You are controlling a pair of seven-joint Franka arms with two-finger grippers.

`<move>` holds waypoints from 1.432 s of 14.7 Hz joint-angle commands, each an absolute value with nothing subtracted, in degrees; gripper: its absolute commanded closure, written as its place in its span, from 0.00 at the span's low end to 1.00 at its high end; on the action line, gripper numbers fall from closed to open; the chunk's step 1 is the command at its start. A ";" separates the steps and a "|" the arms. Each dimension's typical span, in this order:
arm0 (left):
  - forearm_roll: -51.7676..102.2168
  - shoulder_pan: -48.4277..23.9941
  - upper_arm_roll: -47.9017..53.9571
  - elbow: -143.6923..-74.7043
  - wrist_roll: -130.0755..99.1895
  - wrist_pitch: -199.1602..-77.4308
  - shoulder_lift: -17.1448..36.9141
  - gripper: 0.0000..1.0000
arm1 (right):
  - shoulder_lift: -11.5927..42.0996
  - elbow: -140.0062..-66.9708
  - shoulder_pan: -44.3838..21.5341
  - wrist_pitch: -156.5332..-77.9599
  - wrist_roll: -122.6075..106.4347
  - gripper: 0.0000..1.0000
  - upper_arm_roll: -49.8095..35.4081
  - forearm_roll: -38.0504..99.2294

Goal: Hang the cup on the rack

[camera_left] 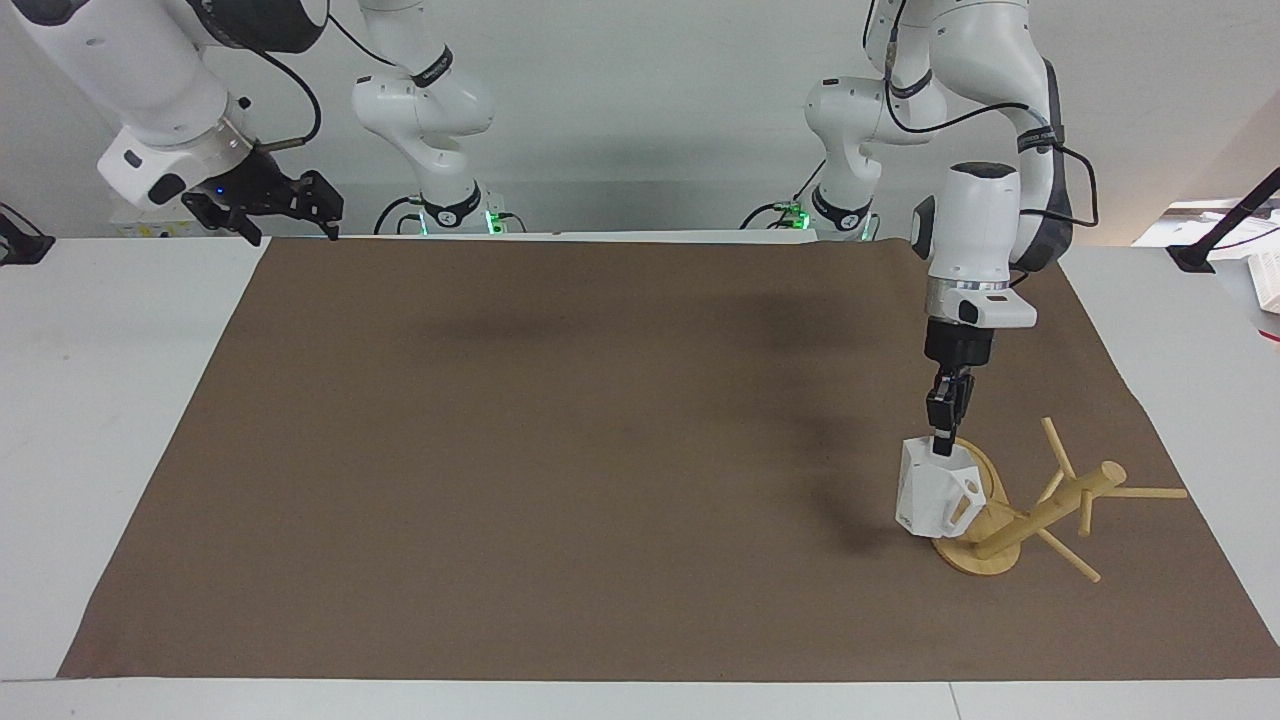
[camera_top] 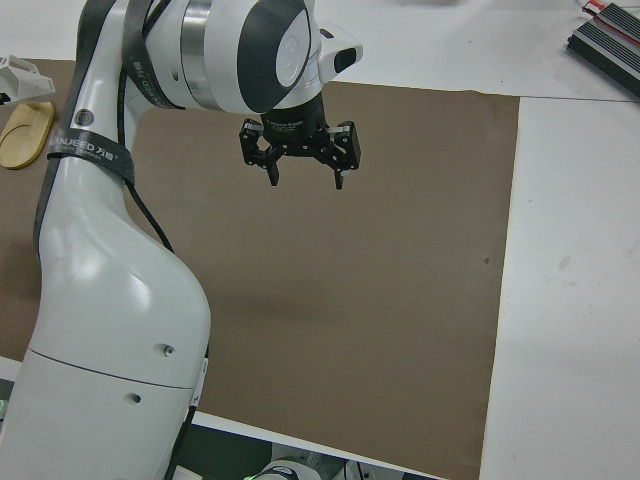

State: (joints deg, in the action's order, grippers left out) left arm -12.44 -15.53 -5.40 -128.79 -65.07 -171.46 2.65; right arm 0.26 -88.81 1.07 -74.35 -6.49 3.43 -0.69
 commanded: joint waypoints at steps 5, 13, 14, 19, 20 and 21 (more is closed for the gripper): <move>-13.89 -13.01 -5.18 -129.99 -65.21 -171.22 1.85 1.00 | -0.70 -87.97 1.05 -74.36 -4.75 0.00 4.40 -1.49; -13.89 -10.99 -5.10 -129.99 -65.21 -168.58 2.02 0.79 | -0.88 -87.98 1.32 -74.44 -5.10 0.00 4.22 -1.58; -13.89 -11.07 -5.10 -129.99 -65.39 -168.40 2.11 0.79 | -0.88 -87.98 1.32 -74.44 -5.18 0.00 4.22 -1.58; -13.89 -11.07 -5.10 -130.43 -66.18 -168.40 2.02 0.78 | -0.97 -88.15 1.32 -74.44 -5.19 0.00 4.22 -1.85; -13.89 -11.16 -5.10 -130.52 -66.18 -168.22 1.93 0.78 | -0.88 -88.07 1.49 -74.44 -5.19 0.00 4.22 -1.85; -13.89 -11.25 -5.10 -130.95 -66.09 -167.61 1.67 0.76 | -0.88 -88.24 1.67 -74.44 -5.19 0.00 4.22 -1.76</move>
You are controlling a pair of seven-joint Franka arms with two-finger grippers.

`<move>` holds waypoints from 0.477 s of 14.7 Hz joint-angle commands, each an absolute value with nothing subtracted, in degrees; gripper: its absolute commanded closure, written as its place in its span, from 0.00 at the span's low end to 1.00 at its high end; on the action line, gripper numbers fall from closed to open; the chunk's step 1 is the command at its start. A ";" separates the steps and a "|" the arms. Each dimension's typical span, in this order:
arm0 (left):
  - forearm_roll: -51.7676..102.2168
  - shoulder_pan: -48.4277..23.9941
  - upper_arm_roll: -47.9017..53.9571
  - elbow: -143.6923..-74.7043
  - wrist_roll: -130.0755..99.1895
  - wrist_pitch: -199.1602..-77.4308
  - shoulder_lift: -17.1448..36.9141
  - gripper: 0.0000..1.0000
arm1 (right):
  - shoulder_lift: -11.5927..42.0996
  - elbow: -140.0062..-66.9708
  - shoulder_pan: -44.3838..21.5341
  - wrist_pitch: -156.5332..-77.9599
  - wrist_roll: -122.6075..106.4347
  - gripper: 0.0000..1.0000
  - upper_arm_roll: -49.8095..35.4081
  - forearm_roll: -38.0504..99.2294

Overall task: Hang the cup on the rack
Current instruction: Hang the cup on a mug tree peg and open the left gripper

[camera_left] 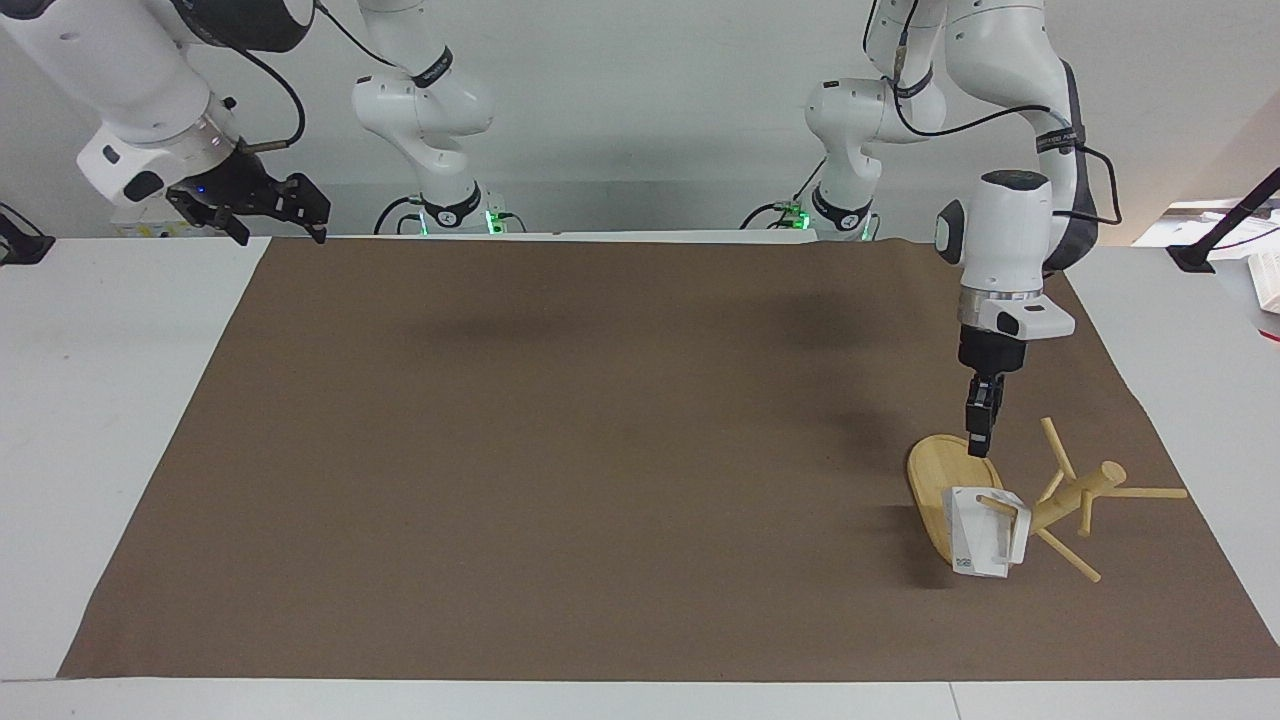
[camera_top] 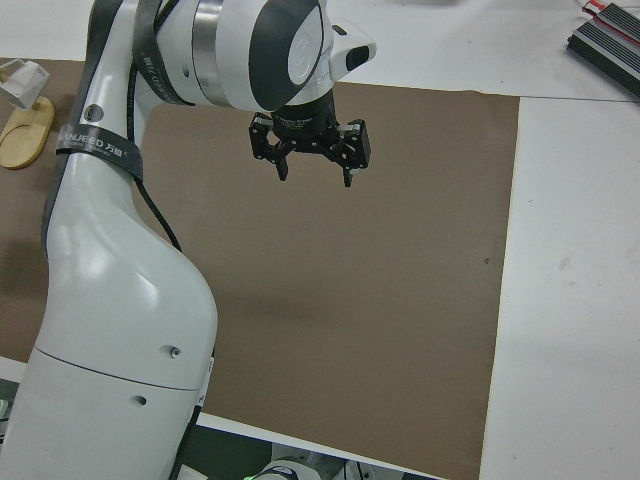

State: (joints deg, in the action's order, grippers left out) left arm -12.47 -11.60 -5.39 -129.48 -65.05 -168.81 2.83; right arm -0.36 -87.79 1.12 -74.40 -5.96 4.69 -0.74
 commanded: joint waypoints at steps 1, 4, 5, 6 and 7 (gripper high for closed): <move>-13.89 -11.51 -5.10 -131.04 -65.92 -166.82 1.50 0.72 | -0.97 -88.50 1.76 -74.44 -5.19 0.00 4.31 -1.76; -13.89 -12.22 -5.01 -130.70 -64.78 -160.95 0.97 0.50 | -1.58 -89.65 1.76 -74.36 -5.36 0.00 4.31 -1.67; -13.89 -13.00 -5.01 -130.69 -64.17 -159.88 0.44 0.45 | -1.58 -89.56 1.76 -74.44 -5.36 0.00 4.31 -1.67; -13.89 -13.27 -5.01 -130.69 -64.07 -158.92 0.27 0.43 | -1.58 -89.56 1.58 -74.44 -5.36 0.00 4.31 -1.58; -13.89 -13.88 -4.84 -130.61 -64.07 -157.69 -0.08 0.39 | -1.58 -89.65 1.58 -74.44 -5.36 0.00 4.31 -1.58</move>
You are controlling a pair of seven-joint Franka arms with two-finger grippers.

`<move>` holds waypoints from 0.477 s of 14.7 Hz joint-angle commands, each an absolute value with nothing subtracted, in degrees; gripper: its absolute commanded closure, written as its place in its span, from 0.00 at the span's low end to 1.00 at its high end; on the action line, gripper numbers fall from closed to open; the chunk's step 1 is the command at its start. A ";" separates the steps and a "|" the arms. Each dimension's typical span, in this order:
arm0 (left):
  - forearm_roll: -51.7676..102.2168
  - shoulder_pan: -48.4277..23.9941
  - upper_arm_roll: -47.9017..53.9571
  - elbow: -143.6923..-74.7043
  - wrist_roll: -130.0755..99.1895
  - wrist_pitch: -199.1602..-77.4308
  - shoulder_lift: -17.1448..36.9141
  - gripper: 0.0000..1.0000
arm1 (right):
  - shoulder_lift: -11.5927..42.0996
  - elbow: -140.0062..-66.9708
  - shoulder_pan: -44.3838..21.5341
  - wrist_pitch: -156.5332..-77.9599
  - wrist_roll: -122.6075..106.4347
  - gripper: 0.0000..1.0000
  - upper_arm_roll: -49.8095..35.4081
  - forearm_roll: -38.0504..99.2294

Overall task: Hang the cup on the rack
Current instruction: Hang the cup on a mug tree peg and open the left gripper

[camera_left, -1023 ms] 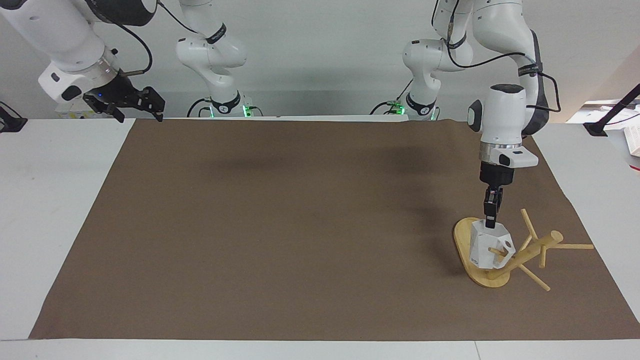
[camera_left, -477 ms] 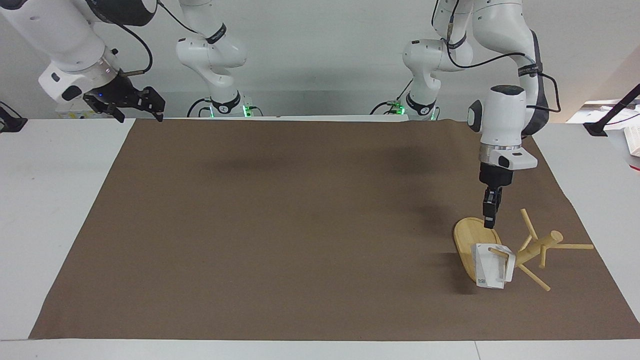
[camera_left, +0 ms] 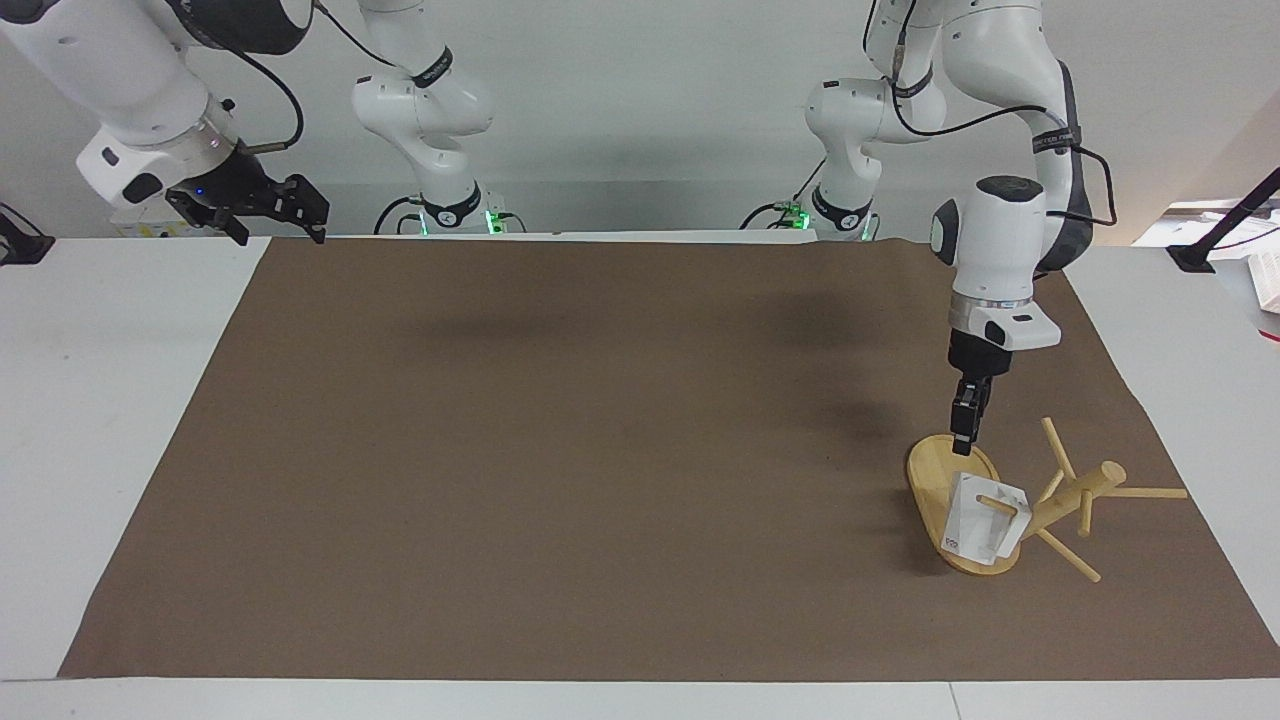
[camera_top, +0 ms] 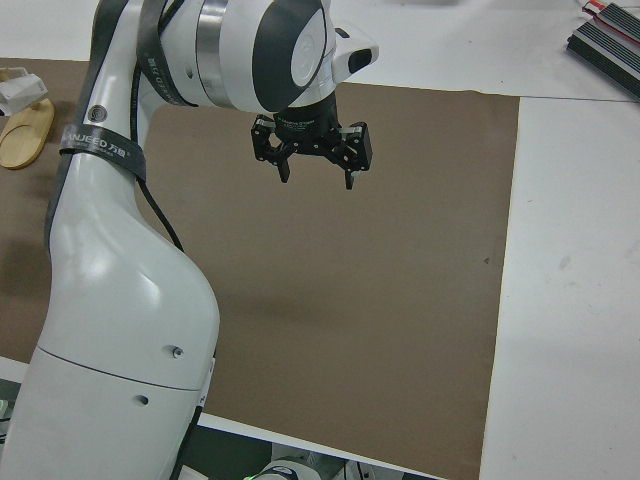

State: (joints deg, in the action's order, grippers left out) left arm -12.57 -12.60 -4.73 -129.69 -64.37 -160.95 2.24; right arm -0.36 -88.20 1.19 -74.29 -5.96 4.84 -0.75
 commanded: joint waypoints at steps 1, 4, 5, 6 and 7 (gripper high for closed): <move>-13.89 -15.19 -4.92 -130.52 -64.07 -156.02 -0.44 0.37 | -1.67 -89.82 1.58 -74.44 -5.54 0.00 4.31 -1.67; -13.89 -18.44 -4.75 -130.26 -63.99 -150.40 -2.63 0.23 | -2.11 -90.79 1.76 -75.58 -5.63 0.00 4.57 -1.58; -13.89 -19.59 -4.75 -129.47 -63.72 -148.21 -2.81 0.14 | -2.11 -90.70 1.58 -75.59 -5.45 0.00 4.57 -1.58; -13.89 -20.73 -4.75 -128.59 -63.46 -145.66 -2.81 0.02 | -2.11 -90.70 1.58 -75.50 -5.45 0.00 4.57 -1.58; -13.89 -22.13 -4.75 -127.63 -63.20 -143.29 -2.81 0.02 | -2.11 -90.70 1.67 -75.59 -5.28 0.00 4.57 -1.58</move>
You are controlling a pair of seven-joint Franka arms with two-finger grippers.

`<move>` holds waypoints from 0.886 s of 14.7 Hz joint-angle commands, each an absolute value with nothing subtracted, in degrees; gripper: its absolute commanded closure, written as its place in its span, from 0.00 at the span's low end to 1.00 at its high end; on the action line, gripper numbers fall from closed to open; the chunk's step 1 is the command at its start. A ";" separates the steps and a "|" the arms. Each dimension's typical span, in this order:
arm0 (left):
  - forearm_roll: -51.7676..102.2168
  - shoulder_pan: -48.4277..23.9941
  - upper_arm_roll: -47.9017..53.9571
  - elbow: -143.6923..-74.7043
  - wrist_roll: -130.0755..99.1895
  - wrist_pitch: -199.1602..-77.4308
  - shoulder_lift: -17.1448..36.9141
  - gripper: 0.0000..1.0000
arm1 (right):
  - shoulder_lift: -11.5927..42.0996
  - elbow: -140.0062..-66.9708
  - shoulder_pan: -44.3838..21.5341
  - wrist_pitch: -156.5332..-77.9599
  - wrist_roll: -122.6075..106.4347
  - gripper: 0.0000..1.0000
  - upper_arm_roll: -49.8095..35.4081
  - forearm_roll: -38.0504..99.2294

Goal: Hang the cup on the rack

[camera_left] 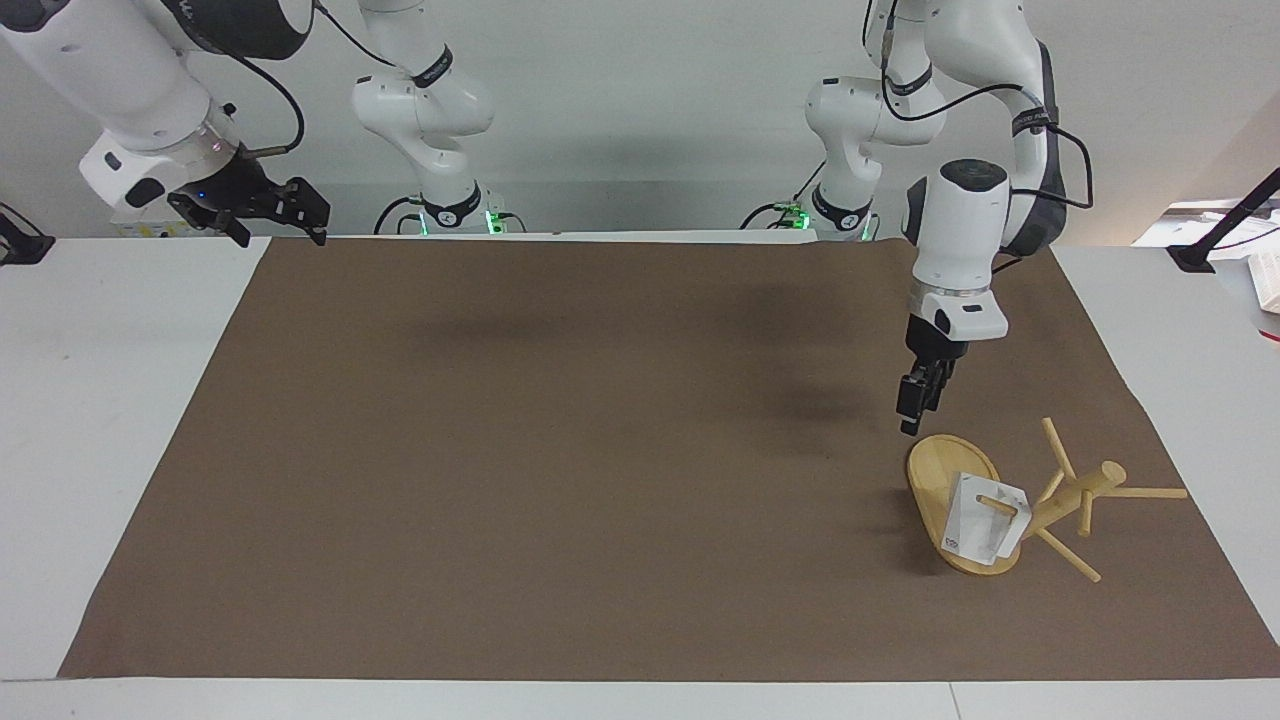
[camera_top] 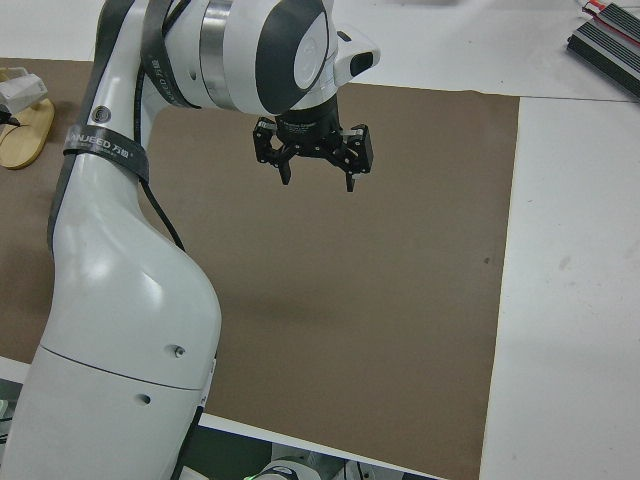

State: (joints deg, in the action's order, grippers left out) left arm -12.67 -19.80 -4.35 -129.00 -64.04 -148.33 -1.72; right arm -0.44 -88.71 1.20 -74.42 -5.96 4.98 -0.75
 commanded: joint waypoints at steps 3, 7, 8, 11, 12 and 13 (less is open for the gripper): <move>-13.89 -24.60 -4.66 -125.08 -60.66 -133.99 -3.51 0.01 | -2.11 -90.70 2.20 -75.59 -5.27 0.00 4.66 -1.58; -13.89 -23.91 -5.01 -122.87 -50.21 -123.85 -7.02 0.01 | -2.11 -90.70 2.11 -75.50 -5.54 0.00 4.66 -1.58; -13.80 -23.65 -5.27 -122.70 -46.88 -122.01 -8.08 0.01 | -2.11 -90.70 2.11 -75.50 -5.54 0.00 4.66 -1.58; -13.36 -22.06 -5.36 -117.28 -30.98 -108.51 -9.49 0.01 | -2.11 -90.79 2.11 -75.50 -5.45 0.00 4.66 -1.58; -13.36 -21.19 -5.36 -115.07 -27.63 -103.85 -9.41 0.01 | -2.11 -90.79 2.11 -75.41 -5.45 0.00 4.66 -1.58; -13.27 -20.14 -5.36 -113.66 -25.51 -101.10 -9.40 0.01 | -2.11 -90.79 2.11 -75.50 -5.54 0.00 4.66 -1.58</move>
